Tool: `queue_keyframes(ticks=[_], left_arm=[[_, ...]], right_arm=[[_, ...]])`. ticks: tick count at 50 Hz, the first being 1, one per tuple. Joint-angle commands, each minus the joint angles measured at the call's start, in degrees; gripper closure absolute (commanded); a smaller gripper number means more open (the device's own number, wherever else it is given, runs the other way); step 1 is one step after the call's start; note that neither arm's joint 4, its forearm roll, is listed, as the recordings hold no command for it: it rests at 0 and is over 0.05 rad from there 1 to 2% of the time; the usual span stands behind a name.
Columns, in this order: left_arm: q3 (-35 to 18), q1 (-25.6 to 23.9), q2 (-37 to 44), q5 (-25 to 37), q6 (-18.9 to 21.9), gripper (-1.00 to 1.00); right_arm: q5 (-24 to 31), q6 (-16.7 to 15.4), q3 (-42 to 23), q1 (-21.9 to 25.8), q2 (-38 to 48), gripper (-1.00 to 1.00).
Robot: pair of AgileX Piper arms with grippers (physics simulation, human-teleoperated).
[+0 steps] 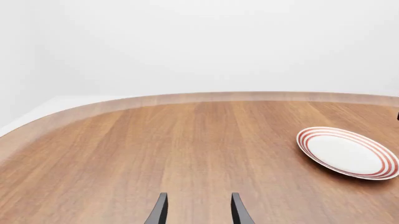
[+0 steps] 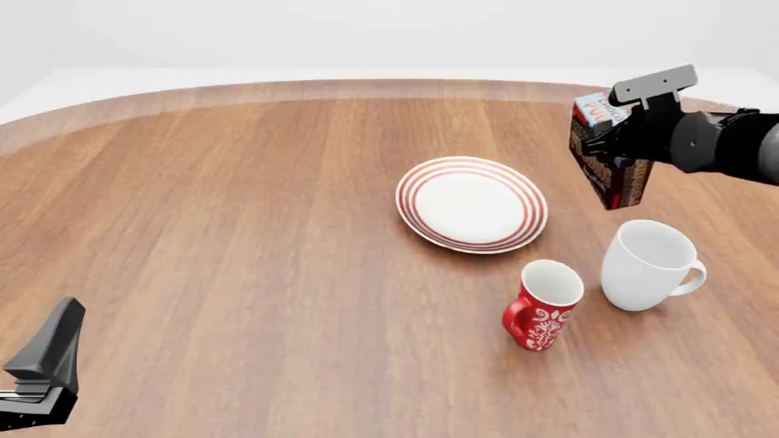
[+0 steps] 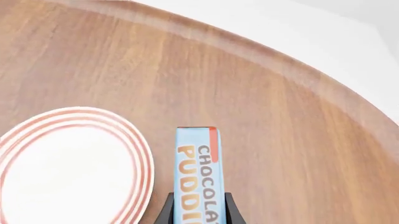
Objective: Put the chocolate pudding to the right of the plate.
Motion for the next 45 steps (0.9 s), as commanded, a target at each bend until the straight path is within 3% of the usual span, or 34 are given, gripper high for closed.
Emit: queue_keyframes(ticks=[1,45], left_arm=[[0.0,0.0,0.0,0.0,0.0,-1.00],[0.0,0.0,0.0,0.0,0.0,-1.00]], right_arm=[[-1.8,0.8,0.1,-1.5,2.7,1.00],[-5.5,1.0,0.0,-1.3,7.8,1.00]])
